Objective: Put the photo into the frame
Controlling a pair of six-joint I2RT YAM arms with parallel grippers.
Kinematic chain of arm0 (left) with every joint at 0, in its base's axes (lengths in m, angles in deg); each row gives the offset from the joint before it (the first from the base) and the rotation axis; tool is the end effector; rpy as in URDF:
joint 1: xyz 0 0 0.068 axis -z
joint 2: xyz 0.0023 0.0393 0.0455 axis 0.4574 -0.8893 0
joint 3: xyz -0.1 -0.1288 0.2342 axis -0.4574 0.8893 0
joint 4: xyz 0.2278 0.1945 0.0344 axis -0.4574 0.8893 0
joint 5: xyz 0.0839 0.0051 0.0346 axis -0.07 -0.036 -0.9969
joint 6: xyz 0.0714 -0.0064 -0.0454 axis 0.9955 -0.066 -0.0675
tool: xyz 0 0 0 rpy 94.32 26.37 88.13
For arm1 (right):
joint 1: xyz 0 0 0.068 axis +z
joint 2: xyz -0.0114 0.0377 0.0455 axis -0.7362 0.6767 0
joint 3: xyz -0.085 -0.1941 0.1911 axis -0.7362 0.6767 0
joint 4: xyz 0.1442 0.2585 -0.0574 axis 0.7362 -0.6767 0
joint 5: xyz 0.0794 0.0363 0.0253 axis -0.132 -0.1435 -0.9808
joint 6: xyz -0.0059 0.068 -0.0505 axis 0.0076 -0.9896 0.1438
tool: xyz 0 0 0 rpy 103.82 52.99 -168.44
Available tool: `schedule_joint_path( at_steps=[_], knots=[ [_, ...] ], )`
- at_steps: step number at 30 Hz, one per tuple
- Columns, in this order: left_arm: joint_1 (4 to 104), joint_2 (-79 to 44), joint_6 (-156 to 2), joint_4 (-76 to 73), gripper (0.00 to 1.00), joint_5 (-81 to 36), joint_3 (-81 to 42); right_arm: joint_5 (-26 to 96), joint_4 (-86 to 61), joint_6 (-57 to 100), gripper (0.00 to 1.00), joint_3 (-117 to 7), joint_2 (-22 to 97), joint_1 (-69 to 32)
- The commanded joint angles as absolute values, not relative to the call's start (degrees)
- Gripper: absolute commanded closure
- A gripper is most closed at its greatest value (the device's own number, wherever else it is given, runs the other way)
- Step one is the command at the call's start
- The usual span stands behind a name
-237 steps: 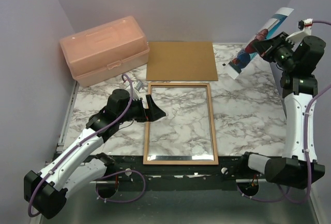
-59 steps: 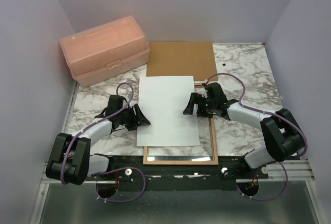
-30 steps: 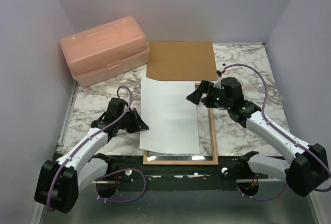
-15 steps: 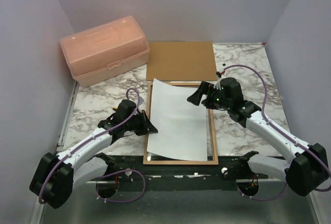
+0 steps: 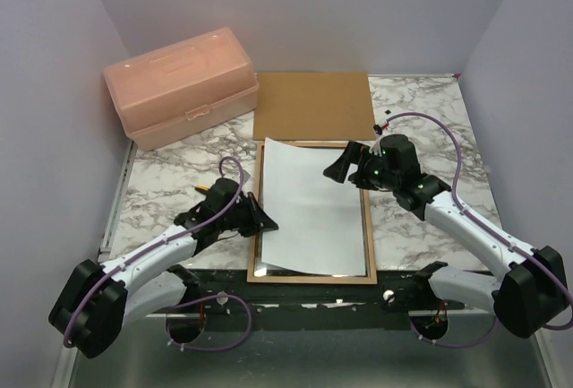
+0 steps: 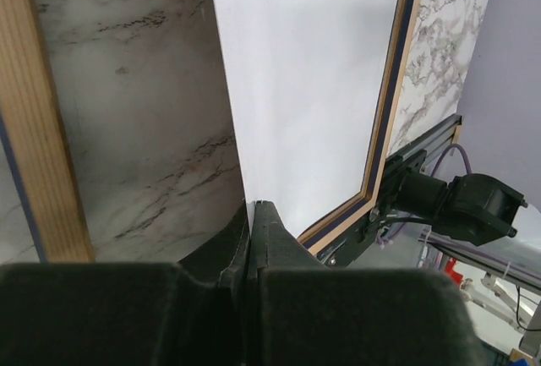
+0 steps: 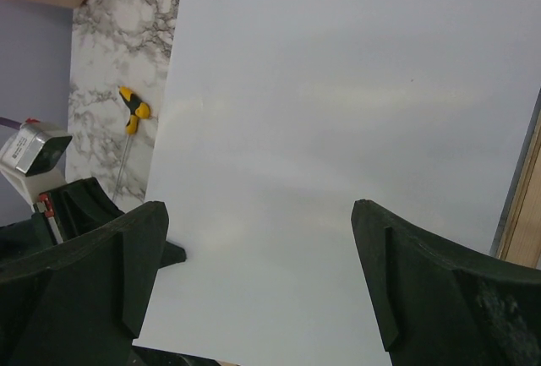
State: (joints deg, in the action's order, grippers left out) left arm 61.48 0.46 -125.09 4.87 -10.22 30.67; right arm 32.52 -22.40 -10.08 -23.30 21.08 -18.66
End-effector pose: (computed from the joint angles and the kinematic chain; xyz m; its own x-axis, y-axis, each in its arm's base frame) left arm 0.1921 -0.1627 0.1380 -0.9155 -0.3485 -0.2009 -0.0675 0.6255 -0.7773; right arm 0.2721 0.1640 0.2408 -0.7337 0.2989 -0.6102 -0.1857 0.7756 0.6033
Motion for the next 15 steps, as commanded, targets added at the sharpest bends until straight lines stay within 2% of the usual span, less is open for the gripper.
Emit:
schedule_joint_path(
  at_steps=[1,14,15],
  knots=[
    [63.36,-1.17,-126.97,0.84,1.0,-13.0,30.13,31.96,-22.56,-10.77,0.01,-22.78,21.73,-18.59],
    [66.02,-3.94,-125.54,2.42,1.0,-14.6,27.6,31.58,-22.3,-10.73,0.01,-22.44,22.42,-18.6],
    [66.07,-3.96,-125.12,3.19,0.94,-14.93,27.11,31.53,-22.25,-10.73,0.01,-22.43,22.42,-18.63]
  ],
)
